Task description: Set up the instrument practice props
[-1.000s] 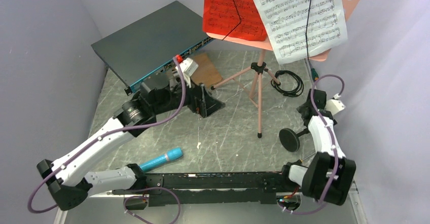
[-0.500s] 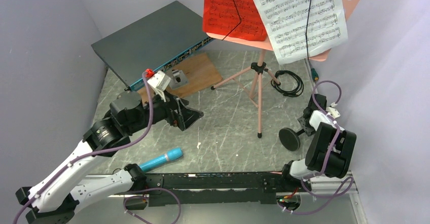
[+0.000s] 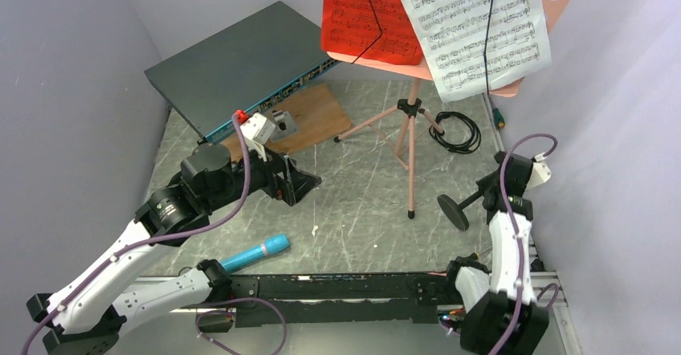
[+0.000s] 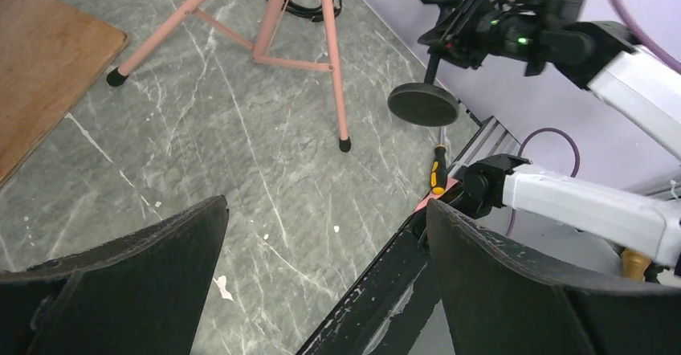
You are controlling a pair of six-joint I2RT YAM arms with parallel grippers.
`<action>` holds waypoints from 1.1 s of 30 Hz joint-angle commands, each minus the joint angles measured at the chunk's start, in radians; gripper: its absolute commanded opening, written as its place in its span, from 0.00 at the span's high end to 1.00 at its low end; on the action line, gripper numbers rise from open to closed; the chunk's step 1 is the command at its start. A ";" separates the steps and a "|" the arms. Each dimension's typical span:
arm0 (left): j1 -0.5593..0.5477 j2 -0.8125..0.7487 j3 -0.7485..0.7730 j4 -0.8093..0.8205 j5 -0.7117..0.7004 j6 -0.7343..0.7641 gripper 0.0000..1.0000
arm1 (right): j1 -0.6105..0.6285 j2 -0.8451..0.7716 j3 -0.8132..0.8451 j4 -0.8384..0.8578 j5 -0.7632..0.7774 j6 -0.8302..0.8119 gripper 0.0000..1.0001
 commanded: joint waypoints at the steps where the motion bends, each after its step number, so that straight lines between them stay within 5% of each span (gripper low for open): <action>1: -0.002 0.020 0.008 0.043 0.021 0.010 0.01 | 0.032 -0.200 0.052 -0.043 -0.257 -0.116 1.00; 7: -0.002 0.042 0.001 0.069 0.038 -0.002 0.00 | 0.042 -0.397 0.004 0.127 -0.809 -0.211 1.00; 13: -0.003 0.057 -0.024 0.106 0.053 -0.035 0.01 | 0.190 -0.421 -0.046 0.355 -1.119 -0.202 1.00; 19: -0.002 0.066 -0.049 0.139 0.069 -0.080 0.01 | 0.570 -0.283 -0.041 0.455 -1.082 -0.316 1.00; 24: -0.002 0.054 -0.097 0.184 0.095 -0.083 0.01 | 0.794 -0.162 -0.130 0.755 -1.028 -0.328 1.00; 33: -0.002 0.021 -0.108 0.102 0.009 -0.081 0.01 | 0.952 0.071 -0.298 1.383 -0.835 -0.439 1.00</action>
